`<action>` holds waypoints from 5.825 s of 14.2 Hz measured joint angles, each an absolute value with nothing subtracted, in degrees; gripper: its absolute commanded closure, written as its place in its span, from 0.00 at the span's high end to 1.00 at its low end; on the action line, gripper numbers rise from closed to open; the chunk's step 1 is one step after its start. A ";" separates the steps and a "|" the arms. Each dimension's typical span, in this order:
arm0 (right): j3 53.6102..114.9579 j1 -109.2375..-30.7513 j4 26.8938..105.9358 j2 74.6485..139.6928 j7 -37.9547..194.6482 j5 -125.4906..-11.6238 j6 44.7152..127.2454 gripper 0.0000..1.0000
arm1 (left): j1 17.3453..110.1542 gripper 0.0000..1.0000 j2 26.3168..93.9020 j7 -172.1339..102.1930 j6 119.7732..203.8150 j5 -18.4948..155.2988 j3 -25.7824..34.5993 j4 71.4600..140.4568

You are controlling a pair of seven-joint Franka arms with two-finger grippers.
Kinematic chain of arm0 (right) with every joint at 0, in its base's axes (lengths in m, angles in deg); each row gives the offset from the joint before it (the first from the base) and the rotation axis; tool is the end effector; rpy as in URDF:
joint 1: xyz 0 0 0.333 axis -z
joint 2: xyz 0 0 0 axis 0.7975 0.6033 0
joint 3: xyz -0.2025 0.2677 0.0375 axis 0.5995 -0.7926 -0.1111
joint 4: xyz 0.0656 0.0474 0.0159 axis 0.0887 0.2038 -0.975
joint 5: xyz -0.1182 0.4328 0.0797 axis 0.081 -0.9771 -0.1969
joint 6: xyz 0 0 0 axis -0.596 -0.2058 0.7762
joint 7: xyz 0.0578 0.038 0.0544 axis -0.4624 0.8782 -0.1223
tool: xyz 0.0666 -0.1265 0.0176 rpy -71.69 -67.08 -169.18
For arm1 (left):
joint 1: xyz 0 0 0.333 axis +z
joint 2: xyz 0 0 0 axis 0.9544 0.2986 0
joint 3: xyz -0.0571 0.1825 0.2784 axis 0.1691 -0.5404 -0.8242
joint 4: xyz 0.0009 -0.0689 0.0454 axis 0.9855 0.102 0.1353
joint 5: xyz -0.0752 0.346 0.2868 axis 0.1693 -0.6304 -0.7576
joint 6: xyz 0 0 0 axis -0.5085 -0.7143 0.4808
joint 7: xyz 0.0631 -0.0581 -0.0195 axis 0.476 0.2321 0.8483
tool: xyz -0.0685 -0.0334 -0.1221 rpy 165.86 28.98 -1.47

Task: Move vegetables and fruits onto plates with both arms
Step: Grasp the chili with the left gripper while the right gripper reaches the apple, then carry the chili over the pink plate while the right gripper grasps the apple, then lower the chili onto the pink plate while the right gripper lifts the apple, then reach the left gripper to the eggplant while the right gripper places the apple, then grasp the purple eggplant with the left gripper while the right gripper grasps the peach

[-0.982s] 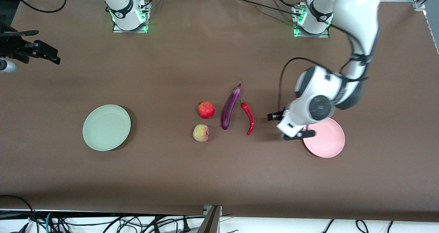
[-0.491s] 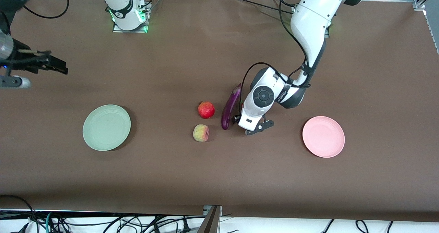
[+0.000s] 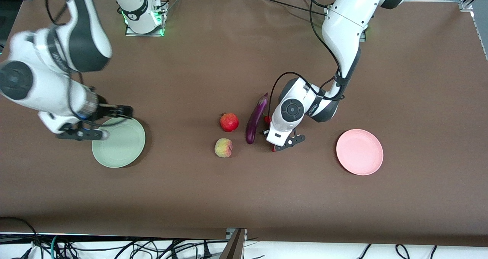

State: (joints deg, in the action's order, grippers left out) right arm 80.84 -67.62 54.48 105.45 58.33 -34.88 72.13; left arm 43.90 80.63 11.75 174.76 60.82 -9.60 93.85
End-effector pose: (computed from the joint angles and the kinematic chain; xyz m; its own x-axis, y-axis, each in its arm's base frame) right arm 0.7027 0.1685 0.3971 0.9901 -0.0518 -0.1306 -0.0532 -0.9986 -0.0073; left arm 0.6409 -0.4107 0.1106 0.9204 0.3791 -0.0952 0.3801 -0.9249 -0.0088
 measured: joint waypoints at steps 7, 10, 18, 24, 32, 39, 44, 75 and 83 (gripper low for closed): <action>80.48 -78.16 54.42 114.77 41.36 -42.13 86.87 1.00 | 48.98 0.12 71.86 -4.86 159.83 53.53 -14.74 92.56; 80.38 -82.96 54.39 118.70 33.04 -42.34 94.74 1.00 | 56.35 0.12 71.54 -22.91 159.32 52.75 -15.20 92.56; 80.45 -90.29 53.97 126.75 23.30 -42.34 106.98 1.00 | 64.74 0.13 75.75 -50.73 164.18 52.66 -15.19 92.95; 80.46 -91.17 53.89 128.68 23.31 -42.33 107.32 1.00 | 64.89 0.18 76.92 -52.05 164.32 52.66 -14.99 92.99; 80.48 -93.25 53.87 129.44 23.89 -41.24 107.31 1.00 | 65.03 1.00 76.92 -52.05 164.29 52.66 -14.99 92.99; 80.64 -94.30 53.75 130.19 29.48 -40.29 107.26 0.43 | 65.08 1.00 76.70 -51.89 161.36 53.67 -13.53 92.93; 82.69 -89.31 51.92 128.02 41.63 -40.34 96.82 0.42 | 65.01 1.00 75.00 -51.88 159.00 64.73 -12.50 92.28; 88.23 -77.18 46.33 122.19 61.25 -40.57 83.13 1.00 | 38.63 0.00 81.10 -15.85 176.28 70.24 -6.89 94.44; 83.74 -82.60 46.36 126.72 42.59 -49.28 99.83 1.00 | 43.71 0.00 78.16 -16.01 172.09 69.94 -9.78 92.72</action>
